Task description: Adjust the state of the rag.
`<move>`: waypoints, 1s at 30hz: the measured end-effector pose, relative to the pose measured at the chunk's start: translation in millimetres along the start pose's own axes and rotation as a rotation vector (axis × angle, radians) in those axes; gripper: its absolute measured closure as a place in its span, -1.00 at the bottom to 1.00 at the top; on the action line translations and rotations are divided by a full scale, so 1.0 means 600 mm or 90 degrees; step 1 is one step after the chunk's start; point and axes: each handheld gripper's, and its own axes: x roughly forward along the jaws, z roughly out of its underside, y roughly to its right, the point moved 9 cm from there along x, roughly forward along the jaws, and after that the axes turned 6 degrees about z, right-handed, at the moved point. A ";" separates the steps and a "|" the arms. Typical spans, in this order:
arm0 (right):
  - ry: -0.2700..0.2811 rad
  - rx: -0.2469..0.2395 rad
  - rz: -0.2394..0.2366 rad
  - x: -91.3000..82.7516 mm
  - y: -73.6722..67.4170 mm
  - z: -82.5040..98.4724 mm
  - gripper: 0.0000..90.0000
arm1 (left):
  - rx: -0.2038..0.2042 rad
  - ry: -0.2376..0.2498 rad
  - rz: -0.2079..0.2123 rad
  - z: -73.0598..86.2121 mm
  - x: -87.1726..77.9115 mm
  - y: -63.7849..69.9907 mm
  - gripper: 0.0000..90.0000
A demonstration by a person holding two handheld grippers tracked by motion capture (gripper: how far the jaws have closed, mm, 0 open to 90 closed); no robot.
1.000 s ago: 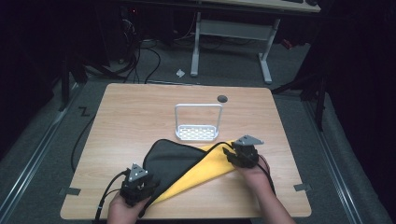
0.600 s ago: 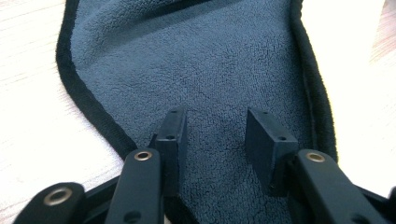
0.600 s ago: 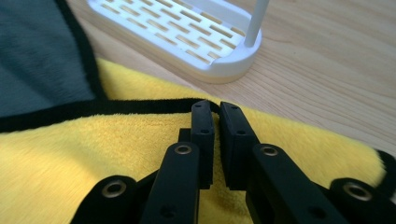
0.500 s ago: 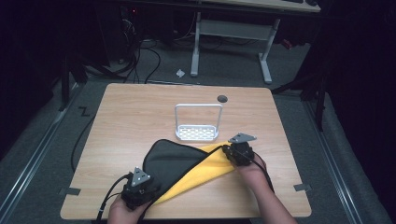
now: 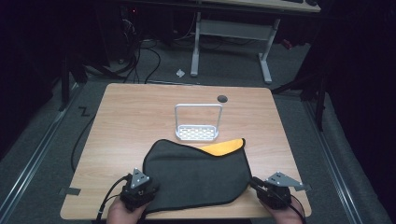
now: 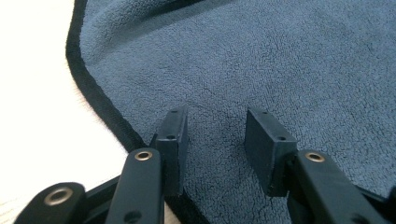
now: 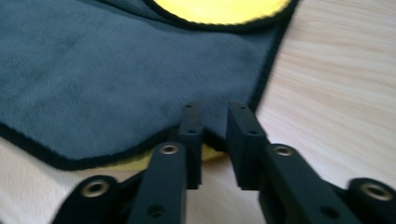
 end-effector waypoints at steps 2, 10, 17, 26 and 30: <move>0.012 0.009 0.009 -0.014 0.011 0.004 0.62 | 0.005 -0.002 -0.006 0.000 0.001 0.001 0.33; 0.015 -0.014 0.012 0.026 0.013 -0.037 0.63 | -0.016 0.032 -0.003 -0.028 0.001 -0.016 0.29; -0.064 -0.047 0.018 0.135 0.011 -0.060 0.74 | -0.007 0.008 -0.004 -0.028 0.023 -0.036 0.36; -0.068 -0.044 0.011 0.084 -0.001 -0.005 0.76 | 0.016 -0.023 0.050 0.003 -0.005 0.008 0.35; -0.059 -0.046 0.014 0.063 0.000 0.005 0.69 | 0.012 0.013 0.054 -0.020 -0.013 -0.002 0.31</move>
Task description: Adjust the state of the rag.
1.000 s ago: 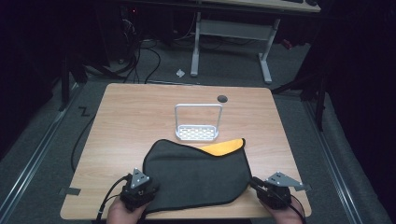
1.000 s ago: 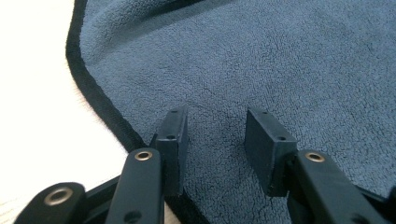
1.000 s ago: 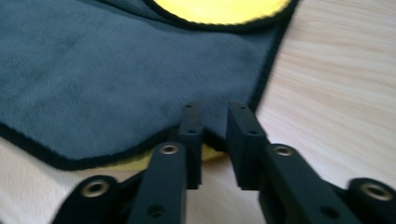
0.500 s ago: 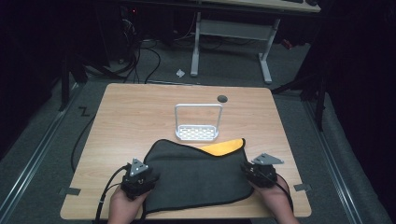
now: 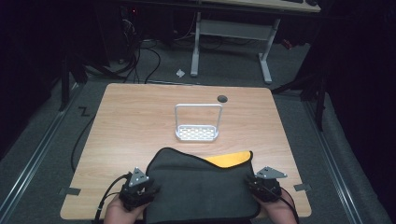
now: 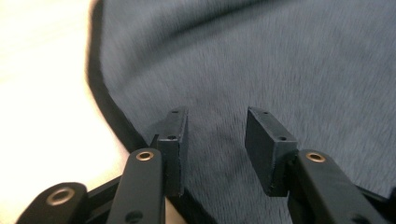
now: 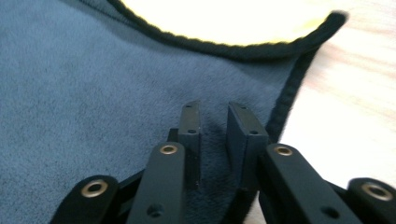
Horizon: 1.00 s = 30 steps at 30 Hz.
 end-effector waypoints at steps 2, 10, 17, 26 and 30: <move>0.015 0.002 0.009 -0.001 0.010 -0.012 0.67 | -0.009 0.031 -0.008 -0.033 0.000 -0.030 0.28; 0.021 0.048 0.036 0.040 0.057 -0.053 0.49 | -0.049 0.000 -0.055 -0.110 0.094 -0.127 0.08; 0.033 0.077 0.043 0.067 0.079 -0.078 0.32 | -0.043 -0.031 -0.058 -0.104 0.121 -0.119 0.52; 0.016 0.101 0.045 0.078 0.086 -0.070 0.31 | -0.046 0.003 -0.050 -0.102 0.107 -0.117 0.89; 0.041 0.085 0.060 0.067 0.084 -0.085 0.90 | -0.052 0.053 -0.055 -0.116 0.082 -0.127 0.89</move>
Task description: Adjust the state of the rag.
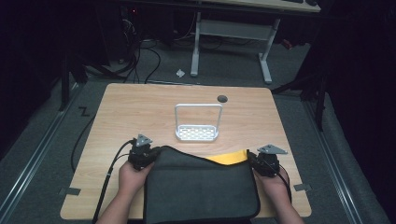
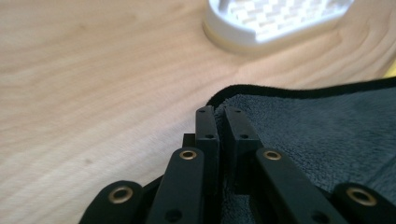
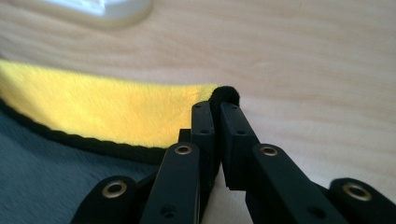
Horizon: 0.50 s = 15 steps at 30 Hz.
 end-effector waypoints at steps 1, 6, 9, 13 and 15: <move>0.006 -0.003 0.000 -0.002 -0.001 -0.007 0.90 | -0.001 0.009 -0.004 -0.004 -0.005 -0.004 0.89; 0.026 -0.014 0.012 0.008 -0.003 -0.056 0.89 | -0.026 0.031 -0.021 -0.013 -0.014 -0.033 0.88; 0.024 -0.015 0.028 0.033 0.001 -0.083 0.74 | -0.038 0.022 -0.034 -0.008 -0.009 -0.048 0.87; 0.028 -0.011 0.048 0.053 0.009 -0.110 0.52 | -0.045 0.013 -0.050 0.003 -0.008 -0.059 0.77; 0.032 -0.017 0.041 0.047 0.006 -0.110 0.50 | -0.045 0.023 -0.059 0.006 -0.017 -0.062 0.71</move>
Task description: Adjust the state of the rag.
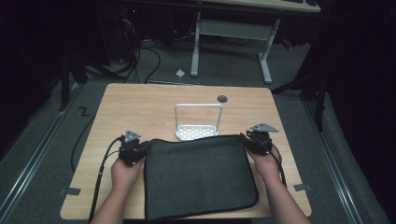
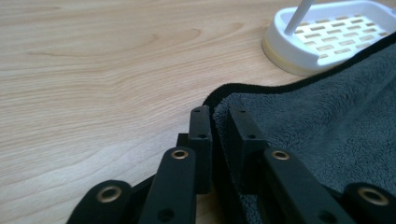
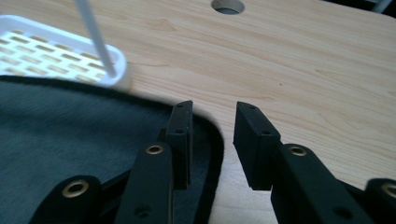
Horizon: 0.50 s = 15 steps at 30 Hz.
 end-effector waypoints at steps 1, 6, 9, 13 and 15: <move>0.002 -0.008 0.002 -0.004 -0.002 0.001 0.49 | 0.000 0.004 -0.010 0.002 -0.005 -0.003 0.66; 0.004 -0.021 -0.002 -0.022 -0.010 0.027 0.48 | 0.000 0.023 0.004 0.022 -0.033 0.016 0.41; -0.049 -0.046 -0.040 -0.006 -0.033 0.064 0.48 | 0.035 -0.017 0.016 0.048 -0.028 0.042 0.41; -0.073 -0.061 -0.039 0.006 -0.046 0.091 0.53 | 0.079 -0.040 0.014 0.072 -0.023 0.069 0.36; -0.076 -0.062 -0.038 -0.004 -0.043 0.098 0.54 | 0.081 -0.047 0.027 0.074 -0.023 0.080 0.36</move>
